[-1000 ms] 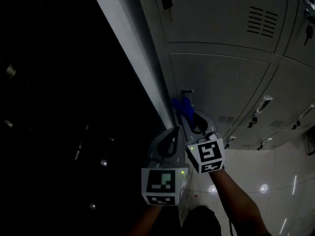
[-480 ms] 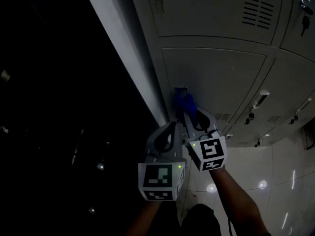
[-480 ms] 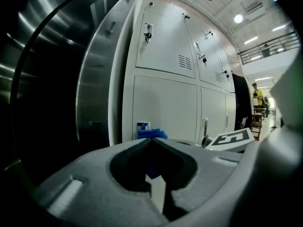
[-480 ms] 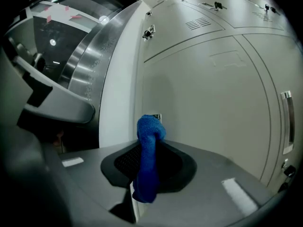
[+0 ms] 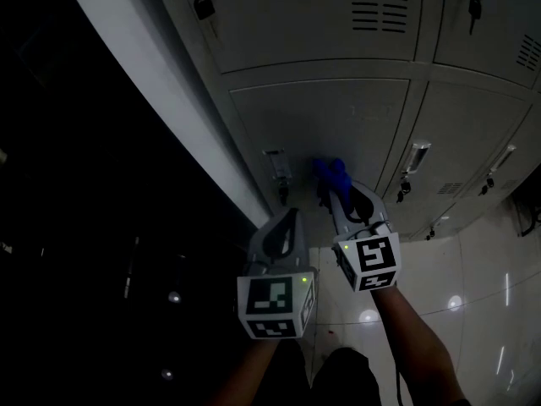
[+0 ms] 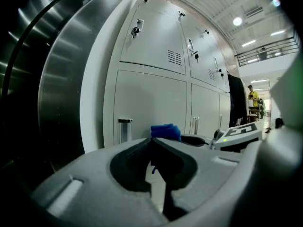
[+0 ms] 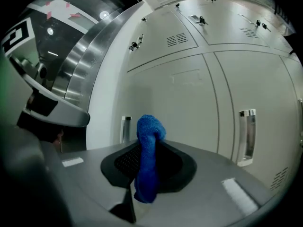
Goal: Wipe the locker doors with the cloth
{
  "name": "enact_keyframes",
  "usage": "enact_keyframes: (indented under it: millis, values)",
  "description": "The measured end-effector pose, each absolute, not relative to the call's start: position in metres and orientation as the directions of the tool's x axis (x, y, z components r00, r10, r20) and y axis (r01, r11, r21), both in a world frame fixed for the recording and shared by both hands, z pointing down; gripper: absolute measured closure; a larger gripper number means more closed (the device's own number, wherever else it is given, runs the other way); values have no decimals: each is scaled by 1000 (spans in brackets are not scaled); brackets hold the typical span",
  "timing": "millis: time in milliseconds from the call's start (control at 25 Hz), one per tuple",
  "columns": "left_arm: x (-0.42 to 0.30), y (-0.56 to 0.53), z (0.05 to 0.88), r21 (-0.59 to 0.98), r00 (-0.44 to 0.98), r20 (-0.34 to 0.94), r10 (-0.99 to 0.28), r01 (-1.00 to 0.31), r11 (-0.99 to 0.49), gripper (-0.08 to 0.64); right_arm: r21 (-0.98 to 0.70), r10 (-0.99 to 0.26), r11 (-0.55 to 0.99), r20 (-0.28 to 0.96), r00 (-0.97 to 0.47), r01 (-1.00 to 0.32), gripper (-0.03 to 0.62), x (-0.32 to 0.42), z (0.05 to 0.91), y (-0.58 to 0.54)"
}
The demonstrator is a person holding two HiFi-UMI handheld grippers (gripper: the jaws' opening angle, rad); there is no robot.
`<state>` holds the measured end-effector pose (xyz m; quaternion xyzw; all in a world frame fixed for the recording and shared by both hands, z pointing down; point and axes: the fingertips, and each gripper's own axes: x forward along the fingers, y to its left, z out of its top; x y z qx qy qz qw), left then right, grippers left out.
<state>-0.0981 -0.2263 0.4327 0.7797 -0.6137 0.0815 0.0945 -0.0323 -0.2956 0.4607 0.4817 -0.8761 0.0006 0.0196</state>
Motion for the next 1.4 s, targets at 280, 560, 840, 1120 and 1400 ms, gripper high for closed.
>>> enact_keyframes:
  millis: [280, 560, 840, 1120, 1400]
  values:
    - [-81, -222, 443, 69, 244, 260, -934, -970, -234, 557, 16, -892, 448, 71, -446, -894, 529, 33, 471, -296]
    - [-73, -223, 450, 54, 253, 272, -928, -967, -248, 557, 18, -908, 414, 79, -412, -910, 529, 59, 478, -298]
    - [-83, -221, 454, 59, 241, 264, -934, -971, -234, 557, -1, -869, 495, 23, -495, -869, 529, 14, 463, -273]
    - [-119, -215, 463, 19, 188, 260, -947, -982, -190, 557, -33, -787, 615, 39, -616, -788, 529, -79, 491, -255]
    - [-143, -214, 473, 30, 184, 231, -955, -983, -182, 557, -40, -748, 662, 33, -663, -749, 529, -135, 523, -264]
